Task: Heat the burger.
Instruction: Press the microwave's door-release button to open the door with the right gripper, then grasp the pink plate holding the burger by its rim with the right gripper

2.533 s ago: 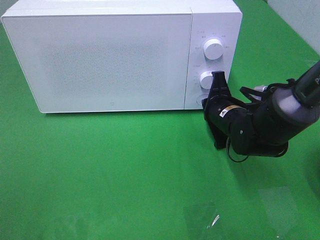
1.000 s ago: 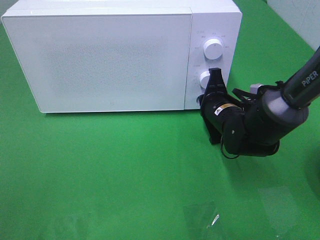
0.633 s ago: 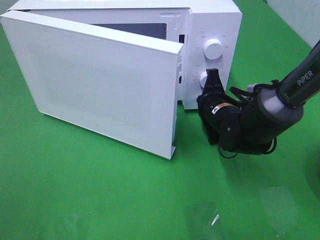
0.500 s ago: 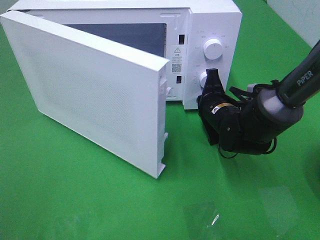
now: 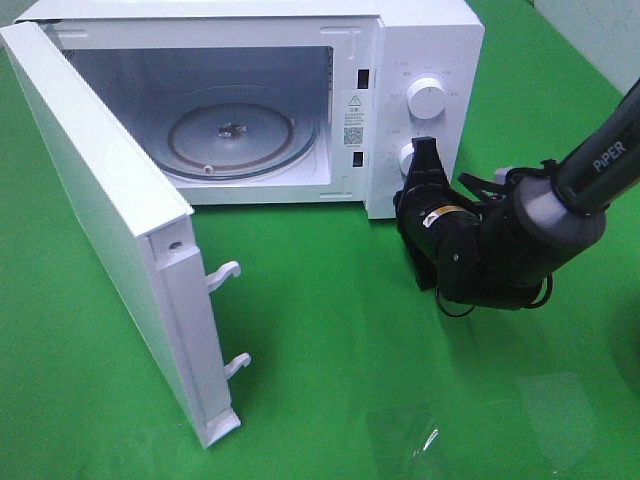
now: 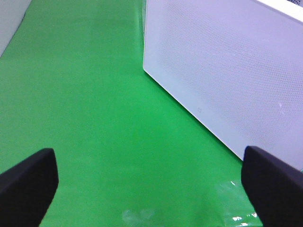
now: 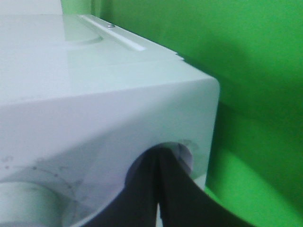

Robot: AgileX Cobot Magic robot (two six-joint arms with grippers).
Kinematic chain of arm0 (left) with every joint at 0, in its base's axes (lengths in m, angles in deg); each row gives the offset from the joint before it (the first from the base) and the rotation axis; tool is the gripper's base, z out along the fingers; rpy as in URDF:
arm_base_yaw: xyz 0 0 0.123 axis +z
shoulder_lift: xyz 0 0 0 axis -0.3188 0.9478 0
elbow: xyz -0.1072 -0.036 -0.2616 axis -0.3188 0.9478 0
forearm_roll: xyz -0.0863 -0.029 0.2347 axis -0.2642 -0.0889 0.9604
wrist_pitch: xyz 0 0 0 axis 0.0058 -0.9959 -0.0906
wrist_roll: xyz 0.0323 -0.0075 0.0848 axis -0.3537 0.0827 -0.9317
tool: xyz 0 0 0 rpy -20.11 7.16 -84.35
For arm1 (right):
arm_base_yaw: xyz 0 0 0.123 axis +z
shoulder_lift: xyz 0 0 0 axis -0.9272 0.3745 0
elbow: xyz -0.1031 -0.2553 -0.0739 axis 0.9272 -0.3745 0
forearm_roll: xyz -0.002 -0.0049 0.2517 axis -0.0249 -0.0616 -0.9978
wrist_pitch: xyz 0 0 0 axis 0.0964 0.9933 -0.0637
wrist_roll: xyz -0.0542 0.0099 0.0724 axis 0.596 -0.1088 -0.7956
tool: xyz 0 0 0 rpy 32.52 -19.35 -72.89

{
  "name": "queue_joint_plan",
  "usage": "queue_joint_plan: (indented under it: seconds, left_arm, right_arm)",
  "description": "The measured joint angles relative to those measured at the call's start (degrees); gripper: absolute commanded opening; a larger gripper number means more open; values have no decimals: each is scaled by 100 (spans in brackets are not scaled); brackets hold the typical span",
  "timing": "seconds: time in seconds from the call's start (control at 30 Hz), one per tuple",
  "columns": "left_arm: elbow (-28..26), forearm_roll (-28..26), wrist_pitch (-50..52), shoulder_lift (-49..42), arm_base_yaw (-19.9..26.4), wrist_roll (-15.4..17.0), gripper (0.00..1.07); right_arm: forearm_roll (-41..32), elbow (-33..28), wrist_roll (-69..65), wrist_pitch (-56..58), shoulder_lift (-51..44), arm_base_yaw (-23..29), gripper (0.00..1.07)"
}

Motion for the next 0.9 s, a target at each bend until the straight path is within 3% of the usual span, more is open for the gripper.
queue_joint_plan:
  seconds: [0.47,0.9]
  left_arm:
    - [0,0,0,0,0,0,100]
    - [0,0,0,0,0,0,100]
  right_arm:
    - [166,-286,-46,-258,-149,52,0]
    - [619,-1014,166,378,-1243,-11,0]
